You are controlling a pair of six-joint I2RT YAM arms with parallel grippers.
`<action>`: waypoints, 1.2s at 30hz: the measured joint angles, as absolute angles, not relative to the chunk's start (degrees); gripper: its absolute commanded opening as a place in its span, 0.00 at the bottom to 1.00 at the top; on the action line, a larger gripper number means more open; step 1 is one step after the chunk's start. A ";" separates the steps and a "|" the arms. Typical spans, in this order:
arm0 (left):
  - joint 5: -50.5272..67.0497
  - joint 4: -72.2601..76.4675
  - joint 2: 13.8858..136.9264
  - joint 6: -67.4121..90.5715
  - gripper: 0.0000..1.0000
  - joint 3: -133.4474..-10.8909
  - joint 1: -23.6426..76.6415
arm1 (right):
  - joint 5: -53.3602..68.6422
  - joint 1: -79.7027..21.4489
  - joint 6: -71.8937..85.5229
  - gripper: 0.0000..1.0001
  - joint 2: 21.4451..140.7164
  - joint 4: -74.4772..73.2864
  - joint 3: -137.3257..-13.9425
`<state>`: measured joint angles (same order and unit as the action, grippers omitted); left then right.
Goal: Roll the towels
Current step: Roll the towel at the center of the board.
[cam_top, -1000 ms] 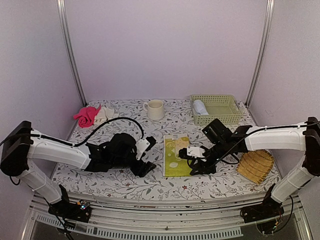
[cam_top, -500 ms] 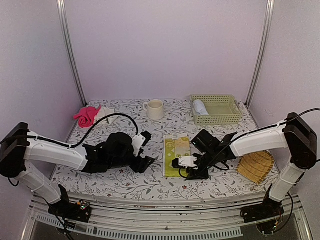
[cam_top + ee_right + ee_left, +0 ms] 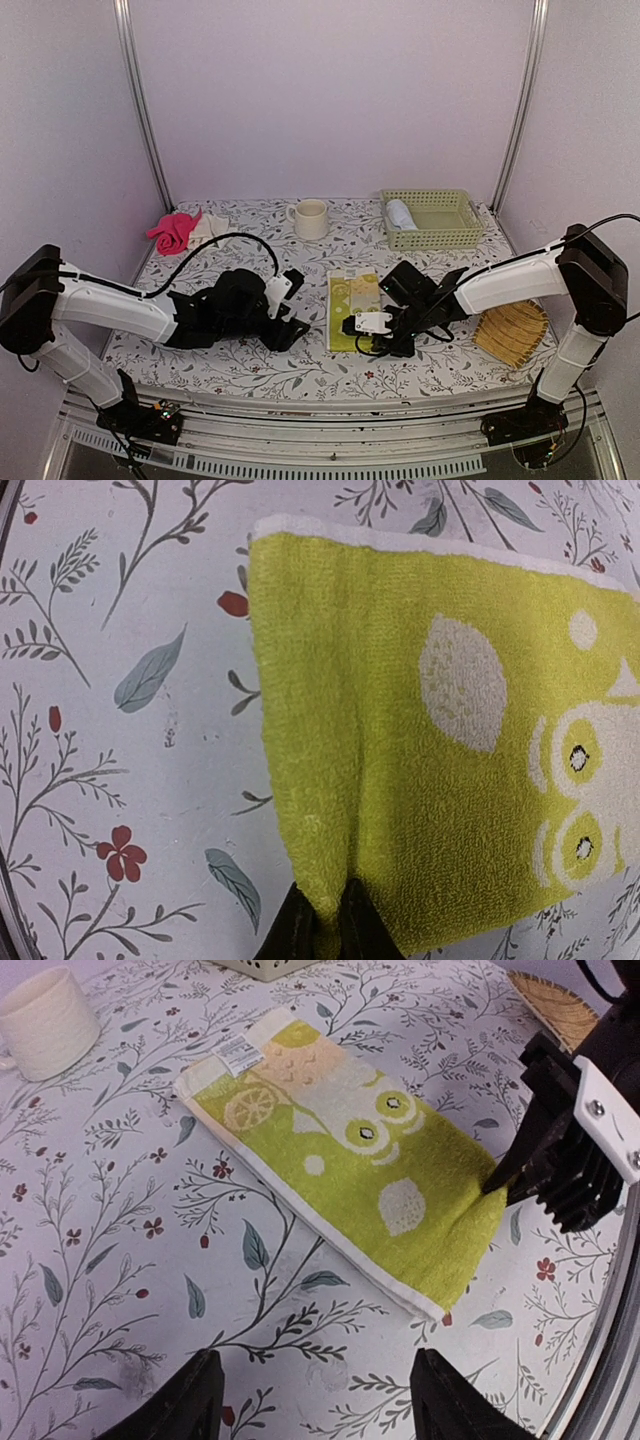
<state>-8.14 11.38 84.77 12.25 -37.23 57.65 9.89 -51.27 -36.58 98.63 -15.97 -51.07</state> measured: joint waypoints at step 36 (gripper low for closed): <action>5.06 29.78 106.26 -11.84 0.40 -43.09 67.72 | 41.30 -40.21 -46.35 0.04 110.76 -42.57 -64.14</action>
